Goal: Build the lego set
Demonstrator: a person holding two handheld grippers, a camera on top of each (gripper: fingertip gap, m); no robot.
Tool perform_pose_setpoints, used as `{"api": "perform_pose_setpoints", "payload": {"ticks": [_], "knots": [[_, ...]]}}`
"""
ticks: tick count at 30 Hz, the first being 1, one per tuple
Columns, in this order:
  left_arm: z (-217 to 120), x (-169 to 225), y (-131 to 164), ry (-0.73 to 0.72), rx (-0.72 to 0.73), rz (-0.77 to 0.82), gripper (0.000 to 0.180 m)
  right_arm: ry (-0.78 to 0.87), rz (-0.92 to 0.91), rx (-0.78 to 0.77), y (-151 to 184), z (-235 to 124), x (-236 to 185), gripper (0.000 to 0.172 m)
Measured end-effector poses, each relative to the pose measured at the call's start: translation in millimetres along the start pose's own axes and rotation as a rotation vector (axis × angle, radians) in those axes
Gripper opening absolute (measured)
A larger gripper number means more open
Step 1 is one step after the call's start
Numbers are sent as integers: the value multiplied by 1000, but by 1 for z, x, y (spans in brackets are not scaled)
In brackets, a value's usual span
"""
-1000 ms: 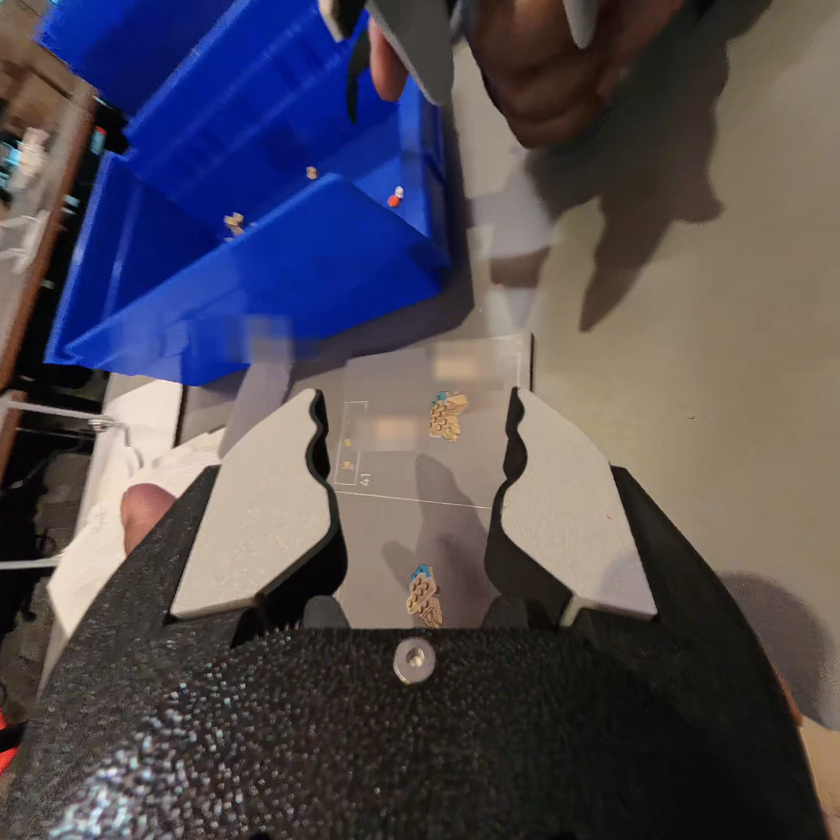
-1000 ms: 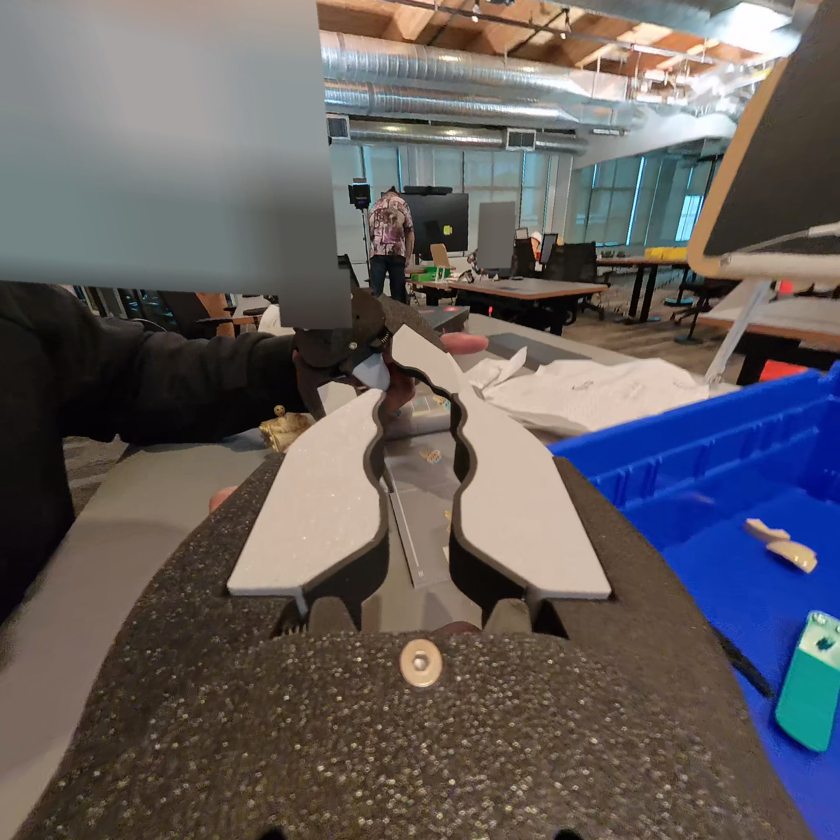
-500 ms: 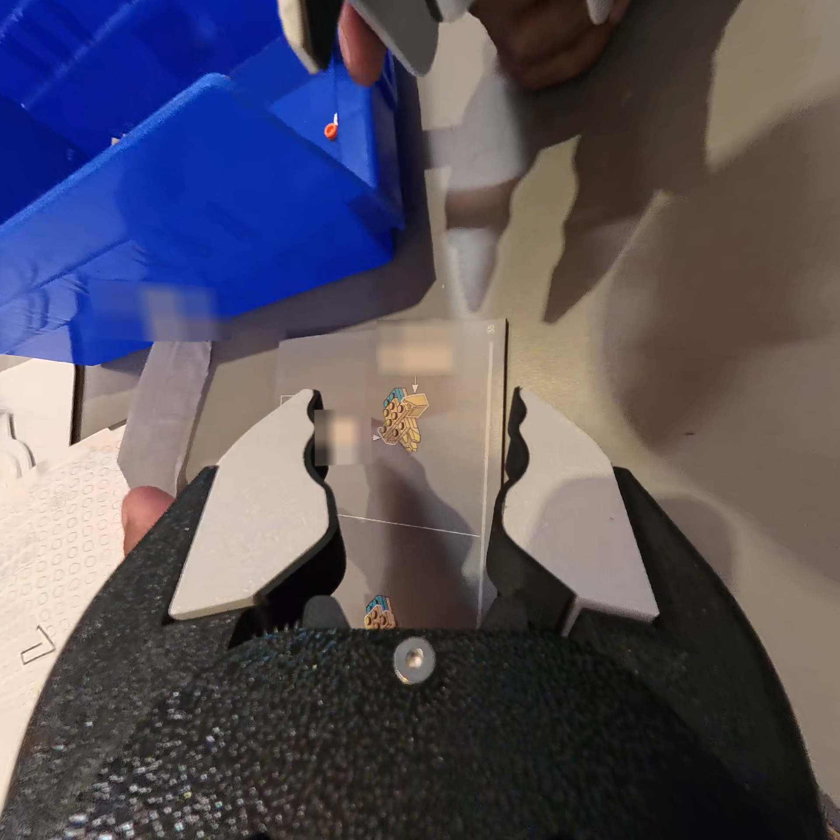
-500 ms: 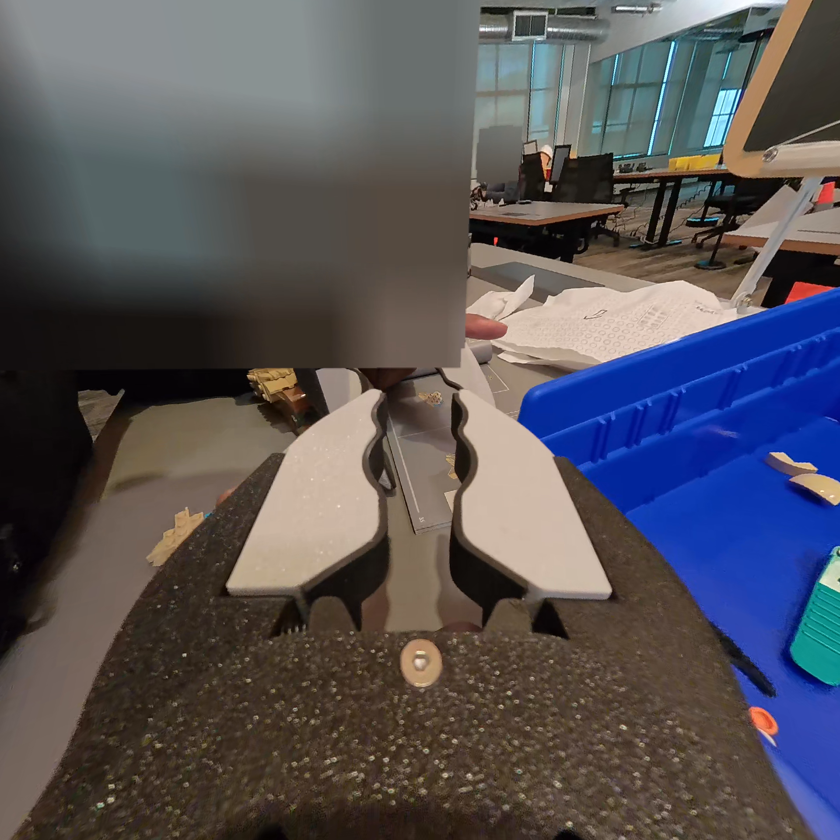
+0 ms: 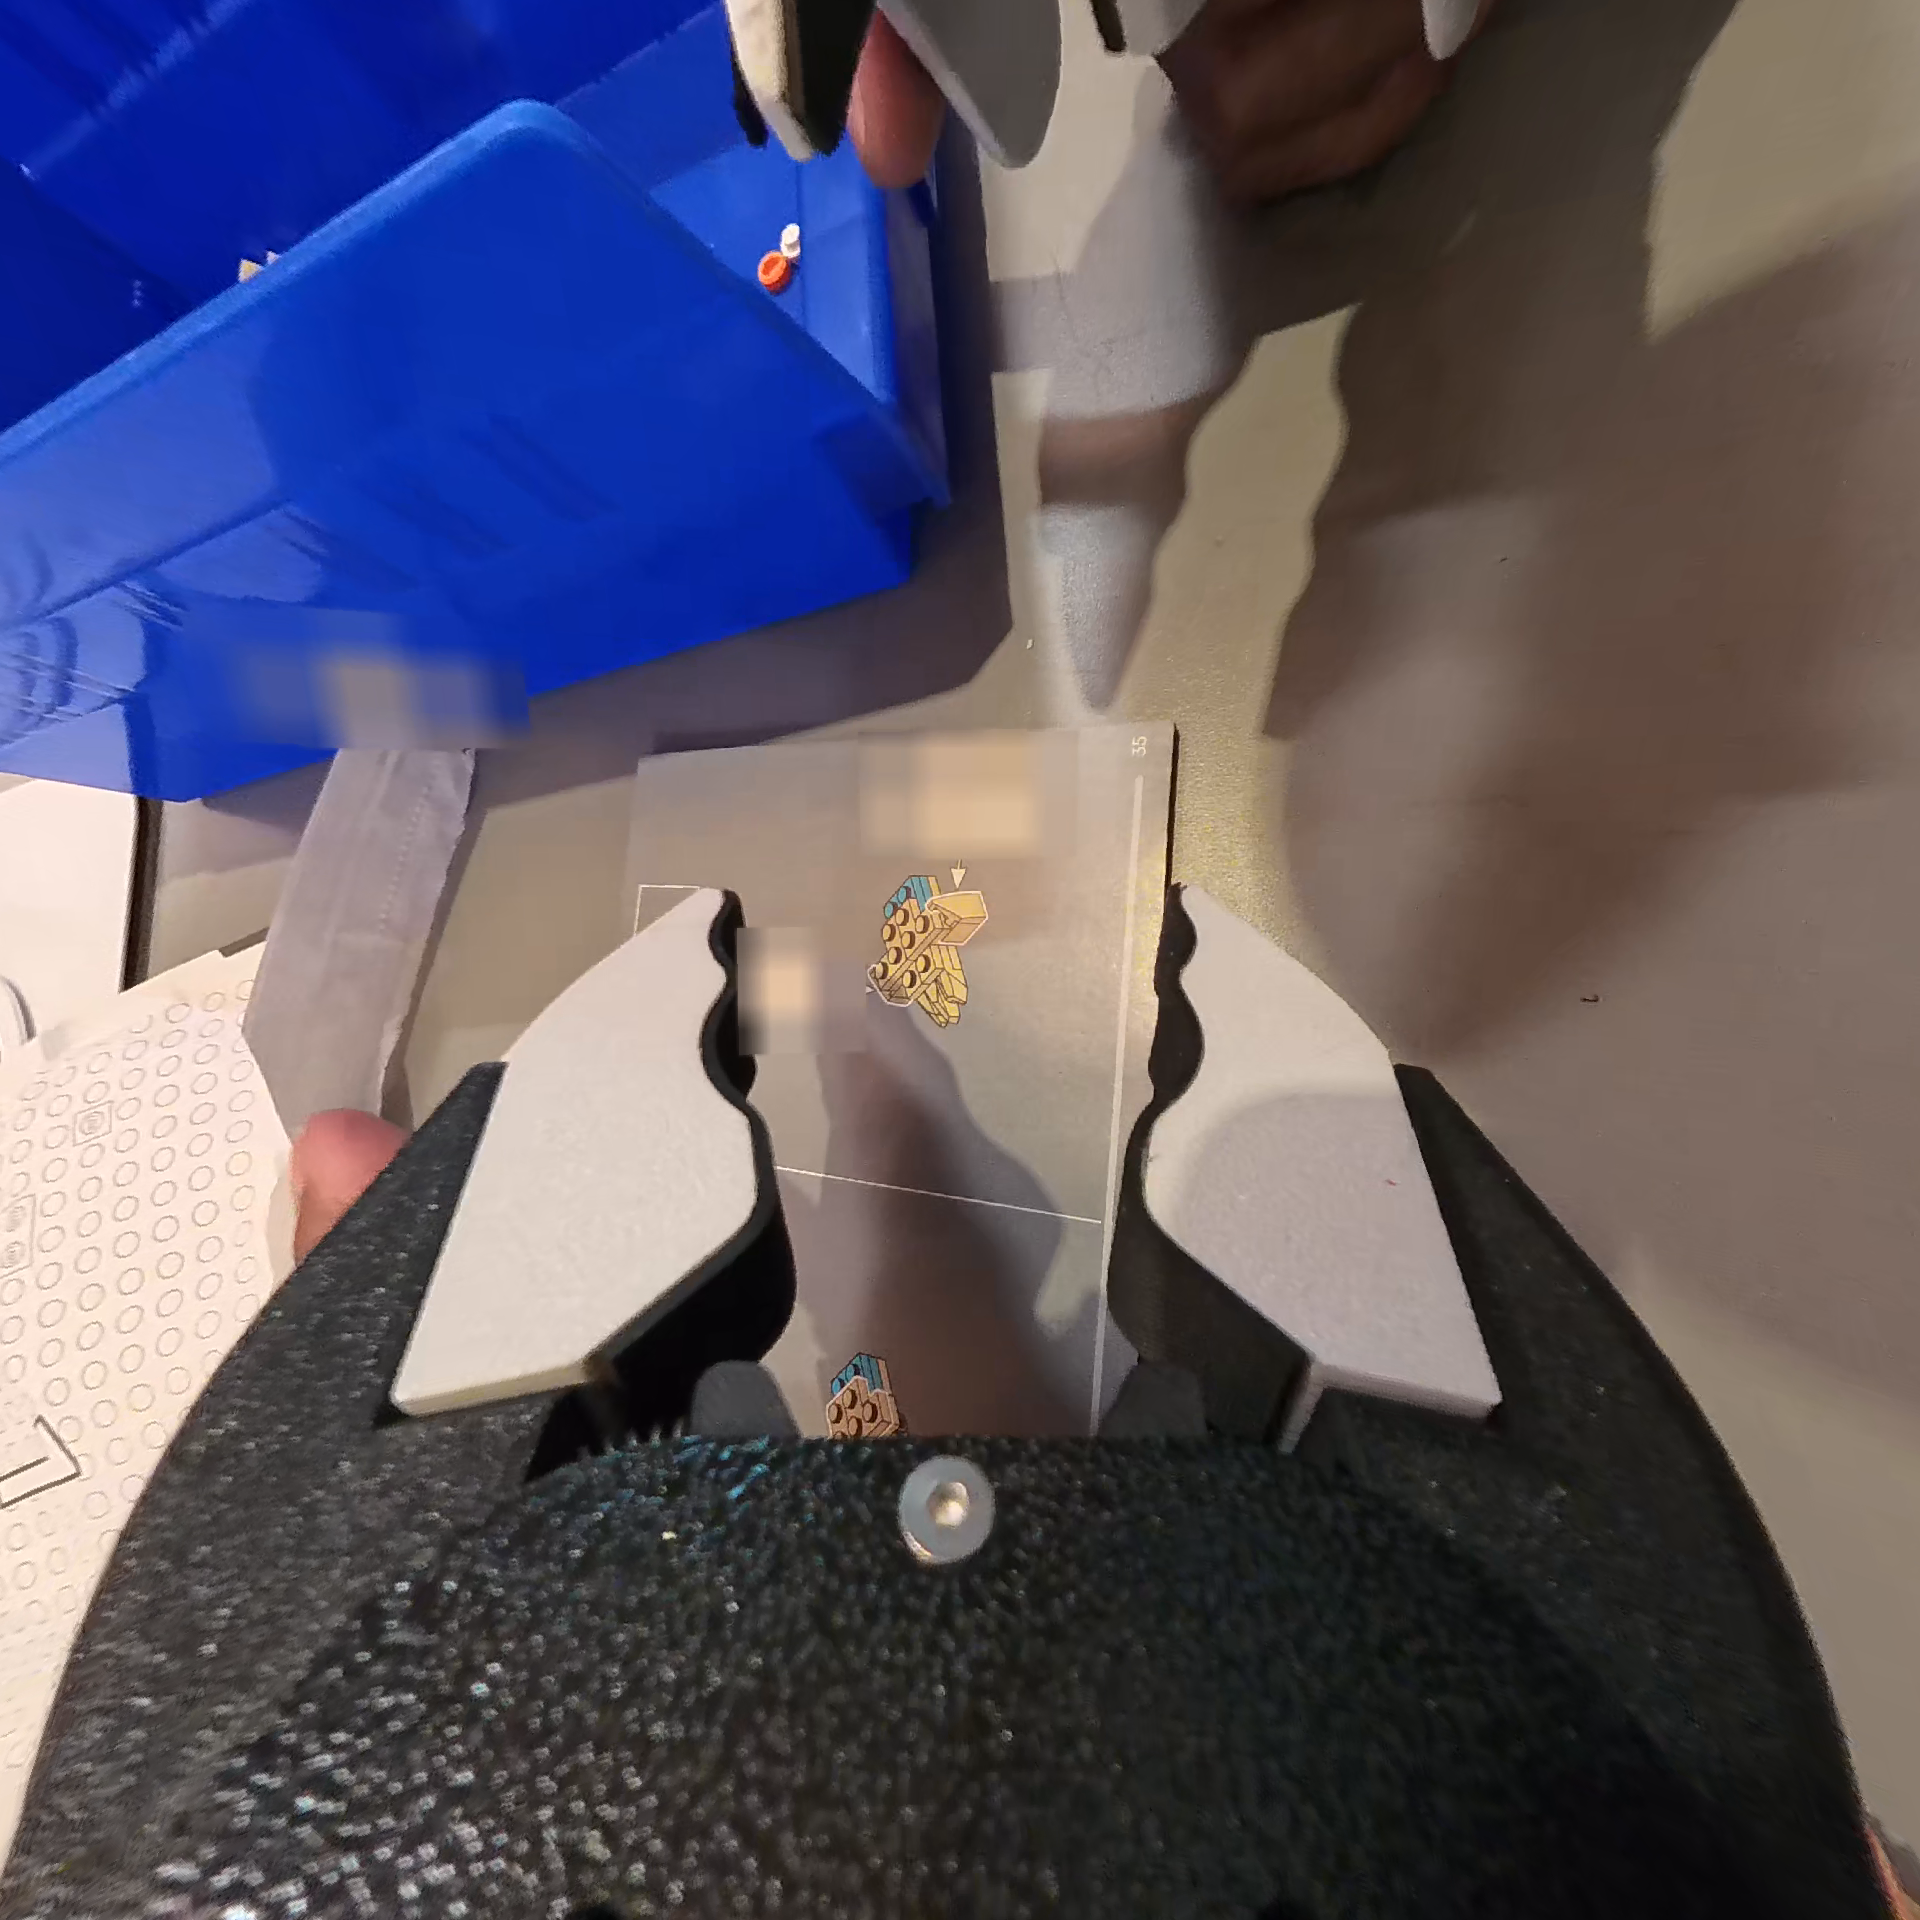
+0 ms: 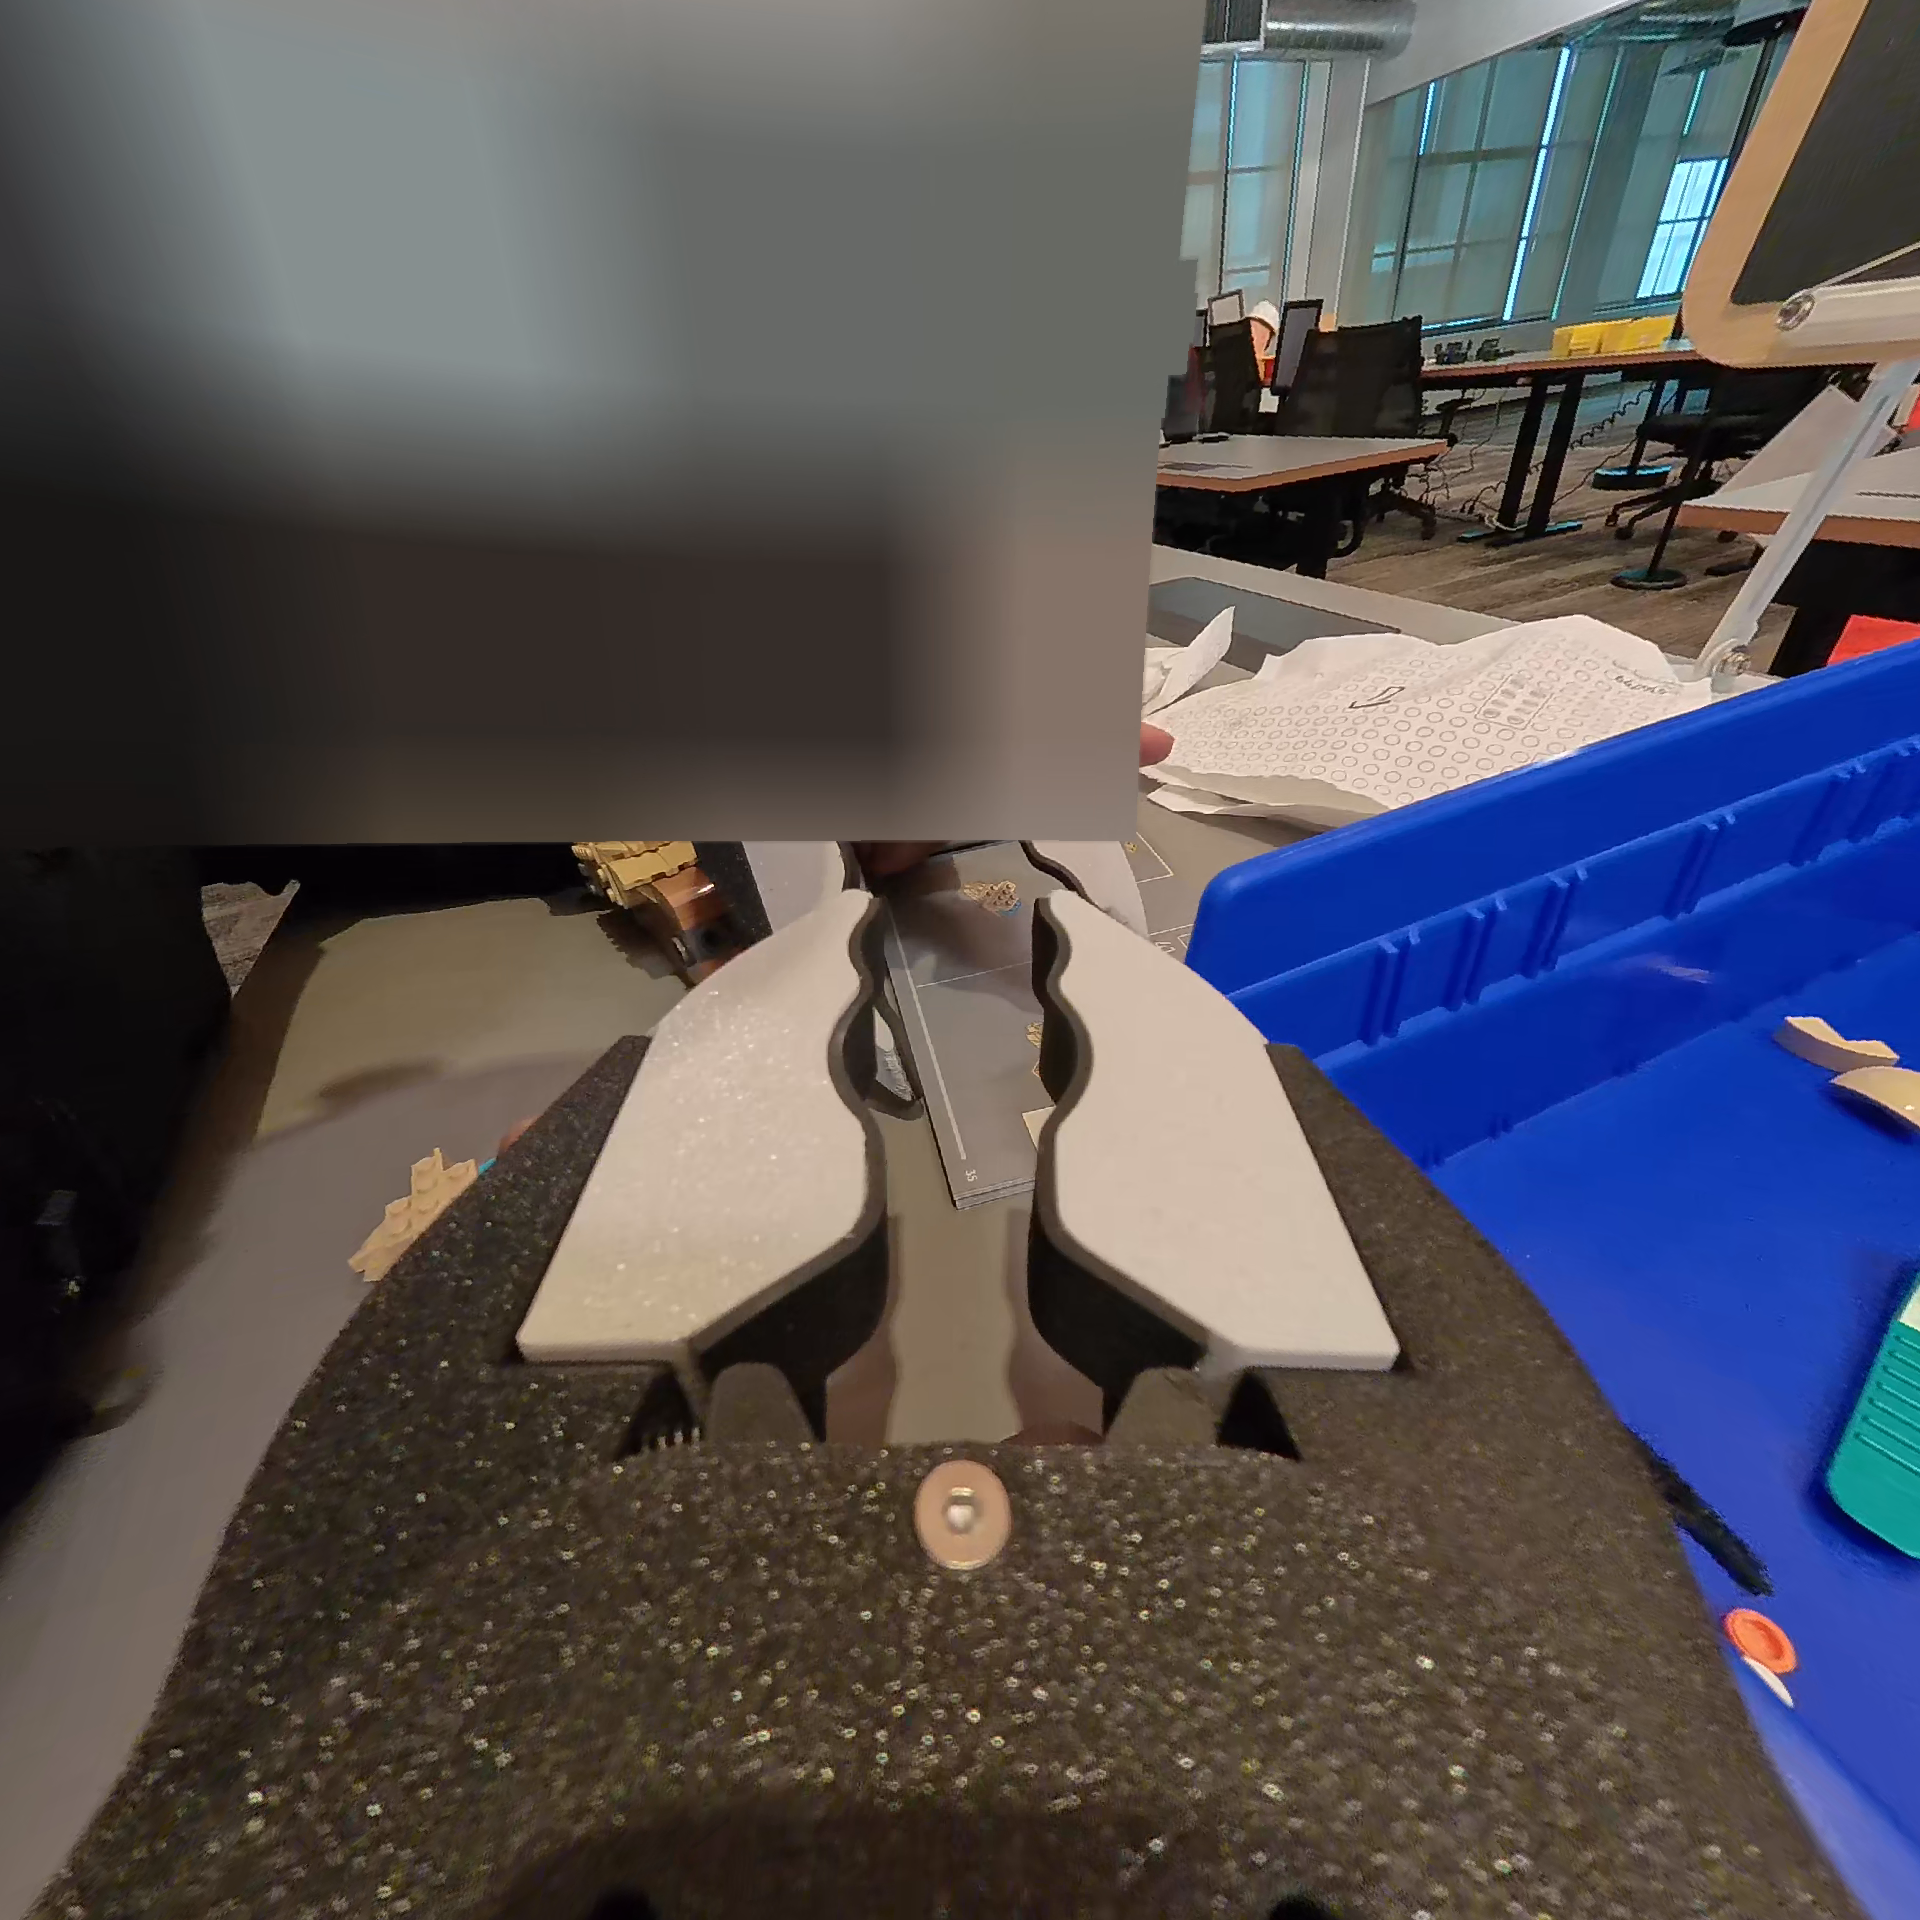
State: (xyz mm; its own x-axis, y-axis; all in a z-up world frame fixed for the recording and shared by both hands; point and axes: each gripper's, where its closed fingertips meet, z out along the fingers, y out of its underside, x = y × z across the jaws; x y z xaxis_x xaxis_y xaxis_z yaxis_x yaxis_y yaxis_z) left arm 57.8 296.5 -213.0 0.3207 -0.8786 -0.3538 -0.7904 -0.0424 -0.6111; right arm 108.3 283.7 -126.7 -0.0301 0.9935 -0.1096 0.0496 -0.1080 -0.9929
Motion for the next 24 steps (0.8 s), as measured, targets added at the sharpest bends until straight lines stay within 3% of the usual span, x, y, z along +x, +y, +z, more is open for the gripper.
{"api": "perform_pose_setpoints", "payload": {"ticks": [24], "knots": [[2, 1, 1, 13, -6, -22, 72, -2, 5, -13, 2, 1, 0, 27]]}}
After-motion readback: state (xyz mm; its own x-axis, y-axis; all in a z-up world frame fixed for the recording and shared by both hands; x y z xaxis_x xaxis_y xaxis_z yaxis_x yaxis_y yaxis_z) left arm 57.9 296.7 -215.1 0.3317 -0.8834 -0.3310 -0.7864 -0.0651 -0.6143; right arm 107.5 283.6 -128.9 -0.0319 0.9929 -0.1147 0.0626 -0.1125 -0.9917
